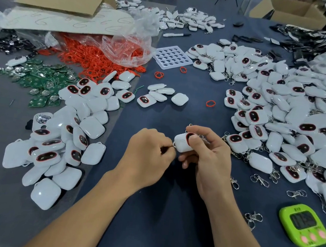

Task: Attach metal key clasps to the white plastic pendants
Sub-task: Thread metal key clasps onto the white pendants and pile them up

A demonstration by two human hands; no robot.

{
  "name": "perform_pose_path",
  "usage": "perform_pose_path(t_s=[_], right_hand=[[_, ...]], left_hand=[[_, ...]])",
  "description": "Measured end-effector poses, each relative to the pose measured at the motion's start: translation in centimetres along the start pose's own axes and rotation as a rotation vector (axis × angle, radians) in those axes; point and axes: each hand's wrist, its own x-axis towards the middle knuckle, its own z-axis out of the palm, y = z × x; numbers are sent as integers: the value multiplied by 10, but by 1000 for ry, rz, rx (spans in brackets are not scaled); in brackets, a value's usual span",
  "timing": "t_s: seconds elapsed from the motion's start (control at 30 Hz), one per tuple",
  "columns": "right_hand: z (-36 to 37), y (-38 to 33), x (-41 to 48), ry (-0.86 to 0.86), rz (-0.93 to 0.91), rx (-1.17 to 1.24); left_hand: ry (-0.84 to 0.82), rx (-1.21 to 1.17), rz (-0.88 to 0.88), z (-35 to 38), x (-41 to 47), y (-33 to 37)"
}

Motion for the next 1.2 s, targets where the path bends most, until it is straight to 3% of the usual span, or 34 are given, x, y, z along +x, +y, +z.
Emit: perform_pose_path(t_s=[0.2,0.4,0.47,0.57,0.63,0.77,0.87,1.03,1.2], right_hand=[[1,3,-1,-9,-2,-95],[8,3,0,-96,-46,-544],[8,-2,4,-82,34,-367],[-7,-10,10,-26,74,492],[-18,-9,12,-48,50,705],[-5,-1,6,-196,-24,147],[4,2,-1,-196,-124,-166],[12,5,-5,-208,-172,-429],[12,3,-5,-208,-141,-457]], left_hand=[[78,124,-50,5,-1,-4],[169,-79,-280,3,4,-11],[174,-116,-330,4,5,-13],[151,-98,-331,5,5,-15],[139,-56,-316,5,5,-16],[140,31,-288,5,5,-15],[152,127,-221,7,6,-15],[159,146,-243,7,32,-25],[152,243,-289,5,66,-37]])
